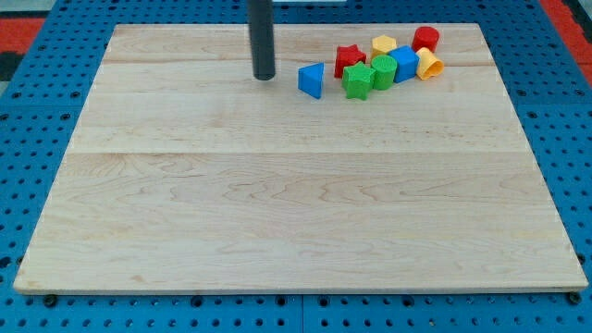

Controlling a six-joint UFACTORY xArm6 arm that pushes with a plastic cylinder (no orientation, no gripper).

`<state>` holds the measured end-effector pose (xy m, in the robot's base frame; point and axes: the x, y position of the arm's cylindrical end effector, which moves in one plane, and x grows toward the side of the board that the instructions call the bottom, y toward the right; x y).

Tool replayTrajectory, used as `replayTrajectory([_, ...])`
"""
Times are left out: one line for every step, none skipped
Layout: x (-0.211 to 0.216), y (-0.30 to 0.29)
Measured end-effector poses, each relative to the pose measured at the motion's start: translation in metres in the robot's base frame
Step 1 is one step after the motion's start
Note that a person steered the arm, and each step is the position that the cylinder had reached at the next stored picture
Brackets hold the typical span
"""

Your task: Keep green star at bottom of the board

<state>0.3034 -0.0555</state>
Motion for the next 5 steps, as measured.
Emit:
replayTrajectory([0.011,0.056])
replayTrajectory([-0.006,0.085])
replayTrajectory([-0.007,0.085])
replayTrajectory([-0.007,0.086])
replayTrajectory([0.007,0.086])
